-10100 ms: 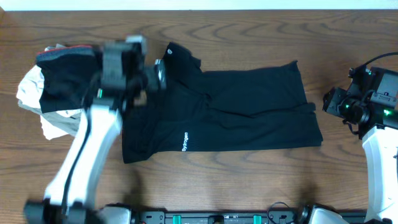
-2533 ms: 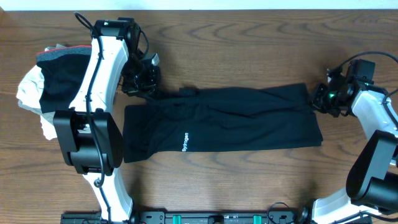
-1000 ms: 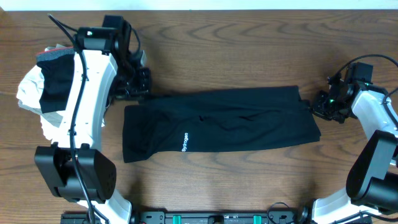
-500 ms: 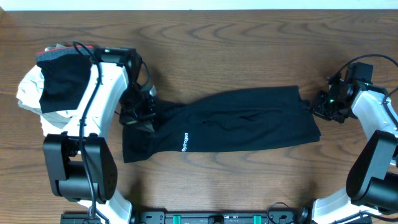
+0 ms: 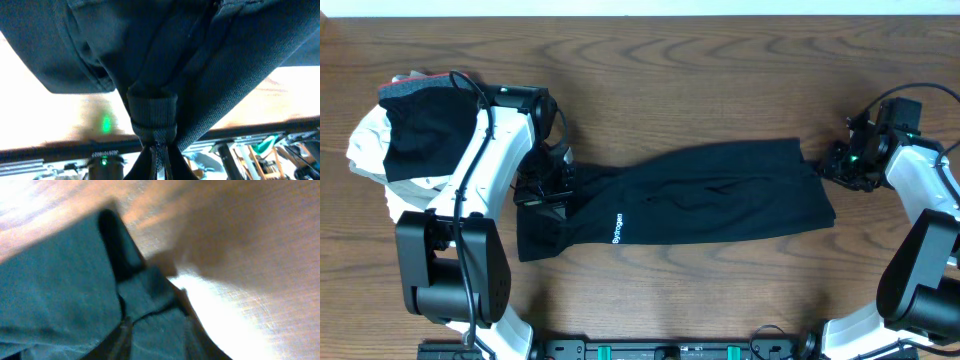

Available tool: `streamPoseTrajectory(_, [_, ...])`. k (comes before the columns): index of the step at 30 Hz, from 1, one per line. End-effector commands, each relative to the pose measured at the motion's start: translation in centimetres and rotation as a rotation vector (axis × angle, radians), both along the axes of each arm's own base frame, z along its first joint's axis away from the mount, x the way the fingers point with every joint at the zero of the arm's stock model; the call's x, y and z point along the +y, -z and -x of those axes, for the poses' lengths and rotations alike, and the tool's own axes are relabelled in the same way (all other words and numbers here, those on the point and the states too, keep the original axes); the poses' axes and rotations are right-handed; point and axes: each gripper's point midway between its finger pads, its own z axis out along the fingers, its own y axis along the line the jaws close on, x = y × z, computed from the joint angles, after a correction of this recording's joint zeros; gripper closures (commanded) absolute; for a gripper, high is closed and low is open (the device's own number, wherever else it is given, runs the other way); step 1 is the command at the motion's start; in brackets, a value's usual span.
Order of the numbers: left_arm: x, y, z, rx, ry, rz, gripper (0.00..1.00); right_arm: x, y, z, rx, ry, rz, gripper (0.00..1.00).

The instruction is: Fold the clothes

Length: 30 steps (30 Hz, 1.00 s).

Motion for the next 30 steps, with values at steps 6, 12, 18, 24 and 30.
streamPoseTrajectory(6, [0.4,0.7,-0.8,-0.034,0.004,-0.03,0.94,2.4,-2.0,-1.4,-0.092,-0.058,-0.116,0.51])
streamPoseTrajectory(12, [0.3,0.9,-1.3,-0.053,0.004,-0.027,0.94,3.3,-1.9,-1.0,-0.071,-0.075,-0.135,0.5])
streamPoseTrajectory(18, [0.3,0.9,-1.4,-0.059,0.004,-0.027,0.94,4.5,-1.5,-0.7,-0.051,-0.102,-0.151,0.51])
streamPoseTrajectory(24, [0.3,0.9,-1.4,-0.059,0.004,-0.027,0.94,6.0,0.4,-0.7,-0.008,-0.137,-0.163,0.51])
streamPoseTrajectory(30, [0.3,0.9,-1.4,-0.06,0.004,-0.027,0.94,6.1,1.9,-0.7,0.02,-0.142,-0.157,0.55])
